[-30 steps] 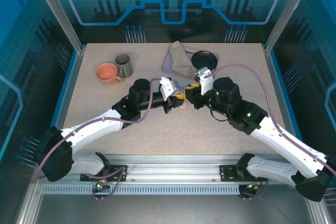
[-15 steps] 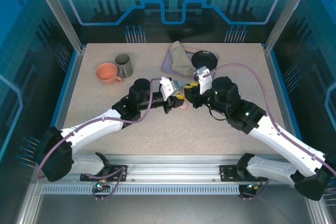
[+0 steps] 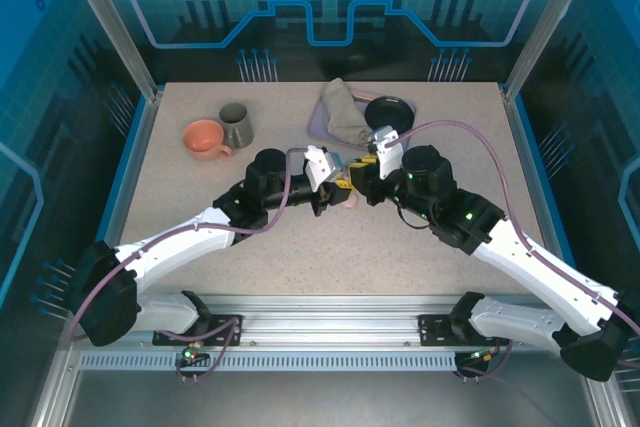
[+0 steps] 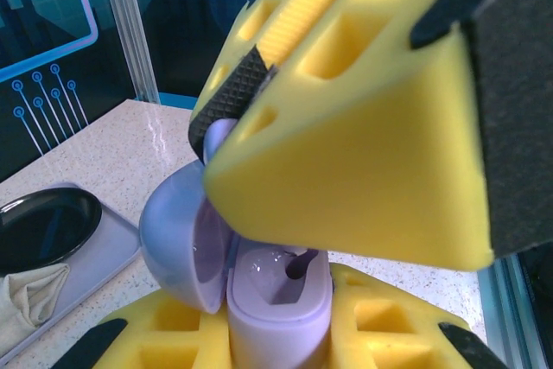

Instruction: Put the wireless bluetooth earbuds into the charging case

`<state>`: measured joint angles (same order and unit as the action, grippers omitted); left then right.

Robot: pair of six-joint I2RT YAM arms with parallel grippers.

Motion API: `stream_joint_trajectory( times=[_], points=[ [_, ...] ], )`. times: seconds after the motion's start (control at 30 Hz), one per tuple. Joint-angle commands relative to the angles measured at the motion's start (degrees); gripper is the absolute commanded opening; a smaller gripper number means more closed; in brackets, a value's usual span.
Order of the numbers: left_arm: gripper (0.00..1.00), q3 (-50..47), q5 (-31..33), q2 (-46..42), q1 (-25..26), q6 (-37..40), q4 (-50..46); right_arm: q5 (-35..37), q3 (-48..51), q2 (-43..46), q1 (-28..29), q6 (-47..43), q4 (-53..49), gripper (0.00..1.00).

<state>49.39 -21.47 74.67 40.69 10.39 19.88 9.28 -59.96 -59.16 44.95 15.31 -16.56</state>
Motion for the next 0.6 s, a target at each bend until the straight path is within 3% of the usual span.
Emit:
stream_joint_trajectory(
  times=[0.0, 0.57],
  points=[
    [0.0, 2.2, -1.8, -0.3, 0.5, -0.7, 0.5, 1.1, 0.2, -0.6, -0.5, -1.0, 1.0, 0.21],
    [0.0, 2.6, -1.0, -0.1, 0.5, -0.8, 0.0, -0.6, 0.9, 0.8, -0.4, -0.4, -1.8, 0.21]
  ],
)
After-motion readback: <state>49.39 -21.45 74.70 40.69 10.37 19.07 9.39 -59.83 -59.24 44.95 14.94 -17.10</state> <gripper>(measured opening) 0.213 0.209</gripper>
